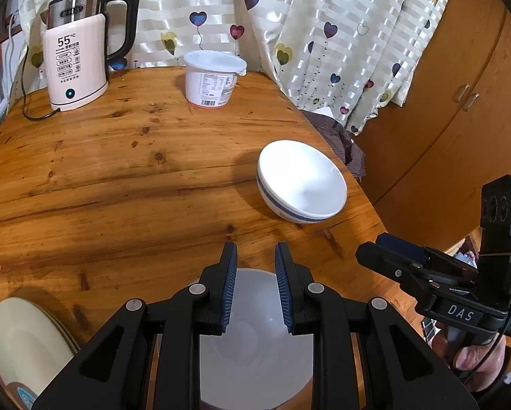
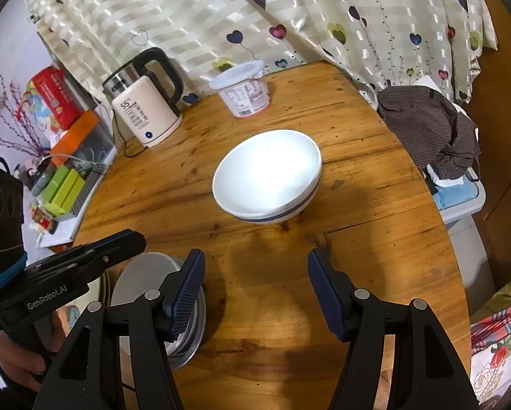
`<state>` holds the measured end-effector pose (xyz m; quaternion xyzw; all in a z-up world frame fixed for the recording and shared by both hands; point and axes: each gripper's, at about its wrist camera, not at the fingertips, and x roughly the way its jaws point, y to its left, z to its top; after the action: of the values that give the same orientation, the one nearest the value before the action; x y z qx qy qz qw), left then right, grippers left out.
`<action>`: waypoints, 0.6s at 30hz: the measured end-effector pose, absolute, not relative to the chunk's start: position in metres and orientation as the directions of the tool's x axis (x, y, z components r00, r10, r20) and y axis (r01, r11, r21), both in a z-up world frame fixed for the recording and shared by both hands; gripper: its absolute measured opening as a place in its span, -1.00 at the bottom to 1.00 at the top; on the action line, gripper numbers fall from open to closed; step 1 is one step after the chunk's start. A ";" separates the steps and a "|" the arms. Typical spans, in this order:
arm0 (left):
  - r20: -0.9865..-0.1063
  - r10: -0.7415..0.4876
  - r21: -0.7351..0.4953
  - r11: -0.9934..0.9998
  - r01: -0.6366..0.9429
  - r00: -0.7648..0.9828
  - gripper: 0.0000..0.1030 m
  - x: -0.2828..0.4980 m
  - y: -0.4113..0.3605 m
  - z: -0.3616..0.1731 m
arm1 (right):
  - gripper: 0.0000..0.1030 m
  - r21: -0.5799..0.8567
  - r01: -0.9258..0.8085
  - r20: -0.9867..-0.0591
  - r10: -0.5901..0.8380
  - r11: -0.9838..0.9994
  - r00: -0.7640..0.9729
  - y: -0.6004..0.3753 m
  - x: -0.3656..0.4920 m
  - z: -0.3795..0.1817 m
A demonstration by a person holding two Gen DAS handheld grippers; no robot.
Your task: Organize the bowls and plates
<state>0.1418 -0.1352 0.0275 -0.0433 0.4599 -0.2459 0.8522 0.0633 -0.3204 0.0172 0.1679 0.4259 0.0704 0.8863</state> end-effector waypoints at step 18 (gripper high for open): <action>-0.774 -0.490 -0.347 0.858 0.379 0.401 -0.54 0.178 -0.155 0.018 | 0.22 0.361 0.057 -0.731 0.245 0.931 0.637 -0.338 0.083 0.011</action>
<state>0.1775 -0.1550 0.0178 -0.0577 0.4812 -0.2603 0.8351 0.0827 -0.3383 0.0111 0.1784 0.4229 0.0531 0.8869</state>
